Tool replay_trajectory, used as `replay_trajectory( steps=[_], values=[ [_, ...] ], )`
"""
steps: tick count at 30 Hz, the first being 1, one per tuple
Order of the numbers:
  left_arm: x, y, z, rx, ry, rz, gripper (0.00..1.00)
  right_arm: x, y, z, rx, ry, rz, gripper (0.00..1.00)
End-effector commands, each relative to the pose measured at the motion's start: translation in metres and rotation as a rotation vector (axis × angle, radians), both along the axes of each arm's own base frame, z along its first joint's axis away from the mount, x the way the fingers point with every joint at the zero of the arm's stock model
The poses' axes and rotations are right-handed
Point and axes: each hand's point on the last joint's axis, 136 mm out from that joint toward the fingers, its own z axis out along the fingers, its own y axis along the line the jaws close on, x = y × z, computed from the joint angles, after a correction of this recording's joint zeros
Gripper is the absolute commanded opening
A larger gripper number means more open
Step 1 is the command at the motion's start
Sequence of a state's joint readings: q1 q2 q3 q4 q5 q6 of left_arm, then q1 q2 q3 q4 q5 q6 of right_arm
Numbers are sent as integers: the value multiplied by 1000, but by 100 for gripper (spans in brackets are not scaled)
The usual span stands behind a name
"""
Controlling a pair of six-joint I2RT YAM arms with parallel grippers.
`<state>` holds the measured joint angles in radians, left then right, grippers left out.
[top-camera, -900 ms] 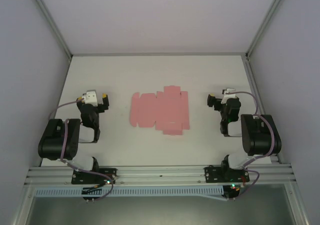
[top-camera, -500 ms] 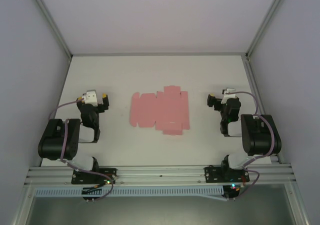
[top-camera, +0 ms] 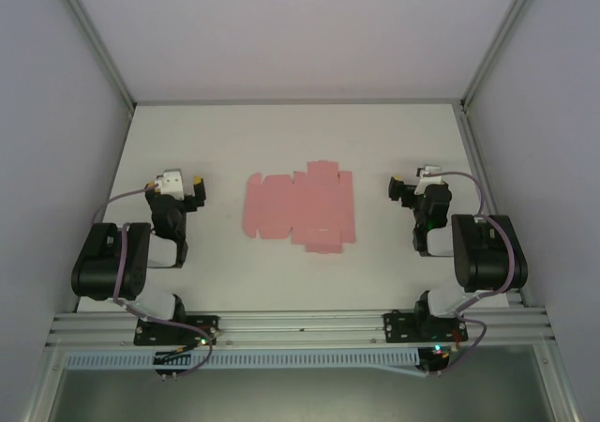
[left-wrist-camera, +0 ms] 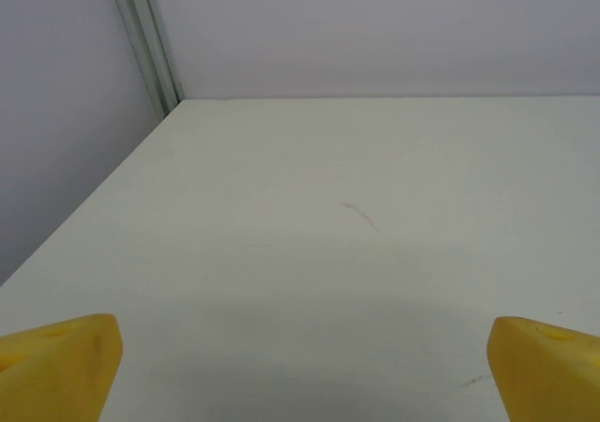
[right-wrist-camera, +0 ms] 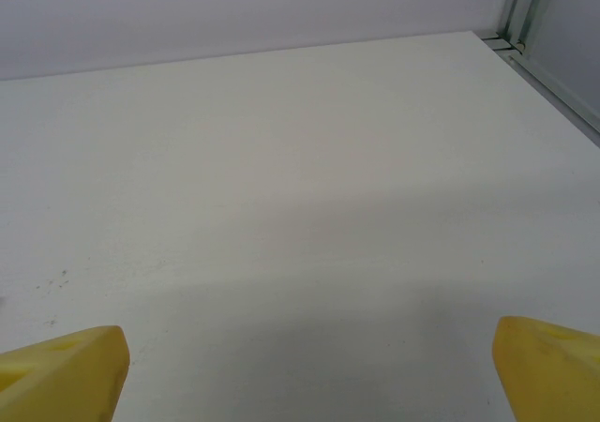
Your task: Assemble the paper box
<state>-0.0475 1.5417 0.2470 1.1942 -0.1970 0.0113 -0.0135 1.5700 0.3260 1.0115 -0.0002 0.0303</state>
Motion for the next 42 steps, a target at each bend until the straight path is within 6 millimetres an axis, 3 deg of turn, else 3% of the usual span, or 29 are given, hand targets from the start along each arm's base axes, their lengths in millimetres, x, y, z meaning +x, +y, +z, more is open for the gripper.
replay_trajectory(
  steps=[1, 13, 19, 22, 24, 27, 31, 33, 37, 42],
  values=[
    [4, -1, 4, 11, -12, -11, 100, 4, -3, 7, 7, -21, -17, 100],
    [3, -1, 6, 13, -18, -11, 100, 3, -3, 8, 6, -25, -17, 100],
    [5, 0, 31, 8, 9, -4, 100, 4, -4, 37, 7, 1, -23, 100],
    [7, -5, 46, -89, 56, -10, 100, 8, -1, 61, 48, 50, -32, 100],
    [9, -20, 59, -163, 89, -69, 100, 10, 10, 73, 95, 122, -13, 100],
    [9, -44, 66, -304, 204, -126, 100, 6, 40, 79, 119, 257, 38, 91],
    [0, -105, 54, -411, 396, -302, 100, -6, 92, 74, 185, 413, 126, 76],
    [-6, -131, 46, -397, 468, -357, 100, -13, 120, 67, 257, 468, 174, 68],
    [-14, -160, 27, -472, 565, -434, 100, -20, 161, 43, 322, 547, 242, 48],
    [-18, -167, -5, -504, 654, -441, 100, -21, 186, 1, 324, 665, 277, 36]
  ],
)
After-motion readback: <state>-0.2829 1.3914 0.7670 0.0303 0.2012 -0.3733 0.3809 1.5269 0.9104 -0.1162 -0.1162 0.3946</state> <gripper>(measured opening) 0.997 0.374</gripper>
